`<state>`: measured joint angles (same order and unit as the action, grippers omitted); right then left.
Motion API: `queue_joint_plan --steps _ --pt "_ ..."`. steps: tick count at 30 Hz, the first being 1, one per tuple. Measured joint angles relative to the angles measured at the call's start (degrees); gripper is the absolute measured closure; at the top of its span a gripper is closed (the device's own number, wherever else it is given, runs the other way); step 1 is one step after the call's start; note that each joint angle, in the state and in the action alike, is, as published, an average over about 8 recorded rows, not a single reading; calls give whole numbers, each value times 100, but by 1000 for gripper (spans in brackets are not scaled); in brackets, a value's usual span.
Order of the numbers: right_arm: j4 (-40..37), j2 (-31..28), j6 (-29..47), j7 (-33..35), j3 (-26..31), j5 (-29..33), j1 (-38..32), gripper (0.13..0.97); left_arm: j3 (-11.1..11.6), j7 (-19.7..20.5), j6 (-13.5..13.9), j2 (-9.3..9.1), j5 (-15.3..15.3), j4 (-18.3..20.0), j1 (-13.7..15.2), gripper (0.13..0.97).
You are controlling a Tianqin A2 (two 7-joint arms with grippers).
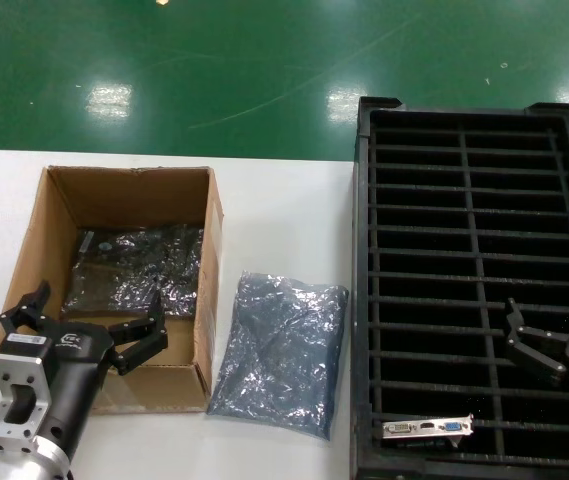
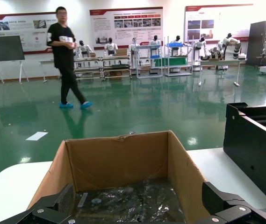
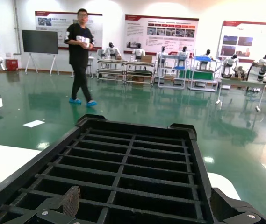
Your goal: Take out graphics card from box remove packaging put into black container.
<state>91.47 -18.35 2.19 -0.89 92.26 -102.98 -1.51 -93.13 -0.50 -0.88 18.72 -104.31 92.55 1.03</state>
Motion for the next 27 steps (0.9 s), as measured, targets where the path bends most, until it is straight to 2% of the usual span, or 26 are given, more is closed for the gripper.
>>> queue_joint_plan --steps 27 --pt "0 3 -5 2 -1 0 4 129 3 1 2 -3 3 -2 -2 132"
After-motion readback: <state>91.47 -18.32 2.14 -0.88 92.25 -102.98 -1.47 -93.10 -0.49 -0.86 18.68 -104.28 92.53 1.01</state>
